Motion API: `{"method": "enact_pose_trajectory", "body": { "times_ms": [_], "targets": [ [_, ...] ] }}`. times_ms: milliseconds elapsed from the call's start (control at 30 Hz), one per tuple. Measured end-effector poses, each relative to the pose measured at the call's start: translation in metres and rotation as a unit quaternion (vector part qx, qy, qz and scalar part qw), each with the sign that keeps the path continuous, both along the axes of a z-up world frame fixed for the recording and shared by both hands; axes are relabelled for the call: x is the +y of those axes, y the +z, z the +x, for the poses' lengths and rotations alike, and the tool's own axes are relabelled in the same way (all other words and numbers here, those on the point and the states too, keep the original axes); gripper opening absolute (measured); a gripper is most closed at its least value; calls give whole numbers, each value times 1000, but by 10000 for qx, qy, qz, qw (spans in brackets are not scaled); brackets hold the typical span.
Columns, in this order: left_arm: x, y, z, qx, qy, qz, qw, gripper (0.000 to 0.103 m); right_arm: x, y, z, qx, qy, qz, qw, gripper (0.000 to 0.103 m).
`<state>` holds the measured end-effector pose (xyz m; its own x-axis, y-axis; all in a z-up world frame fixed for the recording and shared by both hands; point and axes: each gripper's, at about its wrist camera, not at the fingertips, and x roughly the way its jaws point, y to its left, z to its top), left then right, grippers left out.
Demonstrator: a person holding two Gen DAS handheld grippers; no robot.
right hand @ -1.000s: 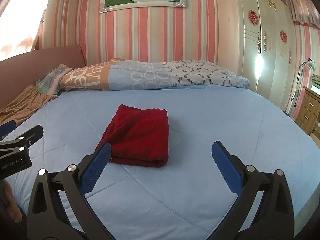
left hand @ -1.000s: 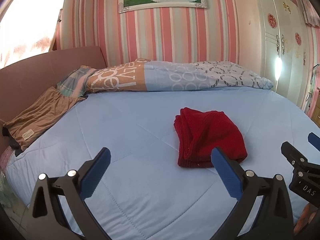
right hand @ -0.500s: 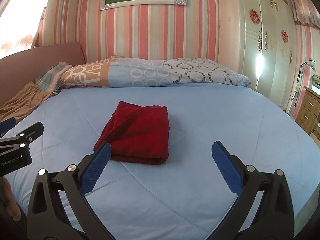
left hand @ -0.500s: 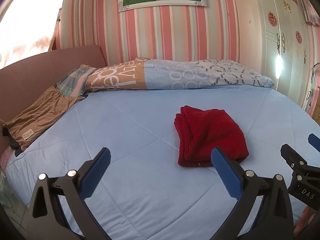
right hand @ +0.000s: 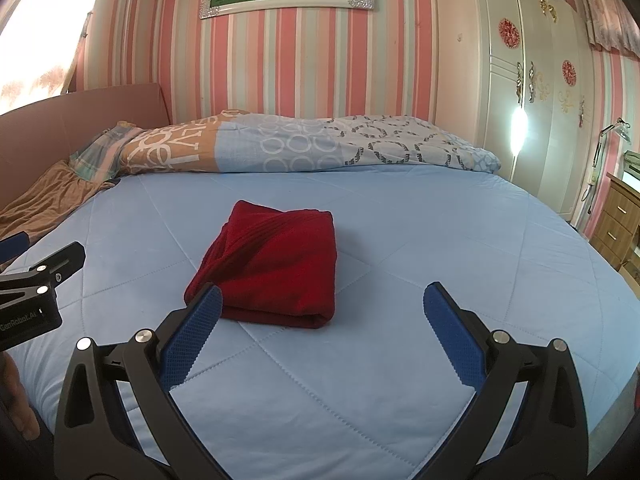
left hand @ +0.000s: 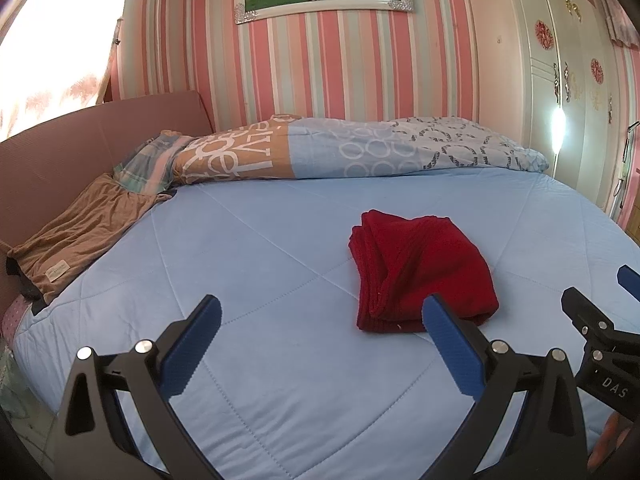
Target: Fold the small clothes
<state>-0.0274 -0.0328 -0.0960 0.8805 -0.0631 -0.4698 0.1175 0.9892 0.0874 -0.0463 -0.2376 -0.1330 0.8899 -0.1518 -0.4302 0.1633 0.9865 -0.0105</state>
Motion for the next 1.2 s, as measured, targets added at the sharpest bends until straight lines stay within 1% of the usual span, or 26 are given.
{"method": "enact_pose_trajectory", "body": {
  "times_ms": [767,967,1200],
  "targets": [
    [3,-2,0,40,61,50,10000,101,0,-3,-1,12,-4,-95,10000,100],
    [5,-3,-1,-41,118,110,9999,101,1,-1,-1,1,-12,-109,9999,100],
    [6,-4,-2,-39,35,121,9999,101,1,1,-1,-14,-16,-123,9999,100]
  ]
}}
